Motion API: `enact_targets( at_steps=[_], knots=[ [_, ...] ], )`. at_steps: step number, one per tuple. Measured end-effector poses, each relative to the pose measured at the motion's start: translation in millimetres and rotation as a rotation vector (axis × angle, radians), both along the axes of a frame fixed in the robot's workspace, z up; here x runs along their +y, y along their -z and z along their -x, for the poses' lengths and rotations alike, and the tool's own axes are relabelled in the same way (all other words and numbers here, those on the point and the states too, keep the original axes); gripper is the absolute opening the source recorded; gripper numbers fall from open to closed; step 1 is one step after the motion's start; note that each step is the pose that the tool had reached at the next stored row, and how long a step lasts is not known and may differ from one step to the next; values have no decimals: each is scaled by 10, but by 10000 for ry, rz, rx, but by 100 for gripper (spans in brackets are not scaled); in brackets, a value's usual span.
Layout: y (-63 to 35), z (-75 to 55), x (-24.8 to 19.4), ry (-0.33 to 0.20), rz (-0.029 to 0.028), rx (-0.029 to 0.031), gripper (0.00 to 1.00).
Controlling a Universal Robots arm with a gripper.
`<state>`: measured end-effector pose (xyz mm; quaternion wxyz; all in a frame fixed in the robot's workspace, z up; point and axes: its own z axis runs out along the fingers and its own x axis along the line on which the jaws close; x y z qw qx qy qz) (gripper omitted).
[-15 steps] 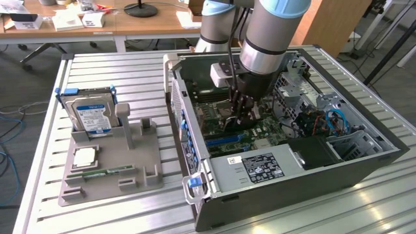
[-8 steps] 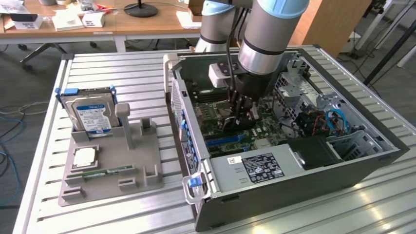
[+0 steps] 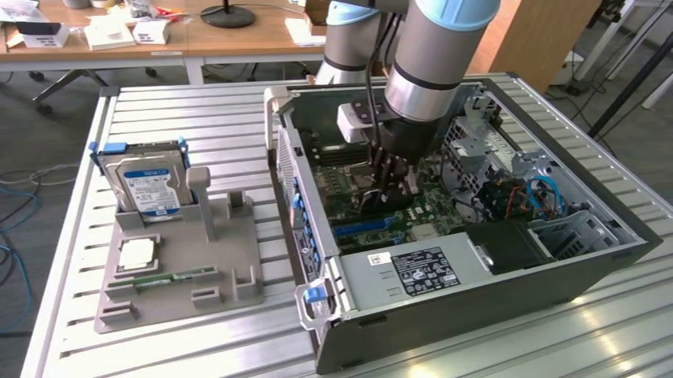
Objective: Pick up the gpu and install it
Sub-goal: 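Insert the gpu into the slot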
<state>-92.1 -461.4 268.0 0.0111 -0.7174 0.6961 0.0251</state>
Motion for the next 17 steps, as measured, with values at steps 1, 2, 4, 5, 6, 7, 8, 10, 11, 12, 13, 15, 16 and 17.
enact_targets(
  at_steps=[1,2,4,5,6,7,8,10,11,12,13,15,16,17],
  knots=[
    [0,5,0,0,0,0,26],
    [0,11,0,0,0,0,26],
    [0,19,0,1,-1,0,26],
    [0,22,0,0,-1,0,26],
    [0,26,0,1,0,0,26],
    [0,30,0,0,-1,0,26],
    [1,34,0,0,-1,0,26],
    [0,41,0,0,-1,0,26],
    [0,44,0,0,-1,0,26],
    [0,46,0,-1,0,0,26],
    [0,46,0,-2,-1,0,26],
    [1,47,0,-1,1,1,26],
    [5,48,-1,0,-1,0,26],
    [10,48,0,0,-2,-1,26]
  ],
)
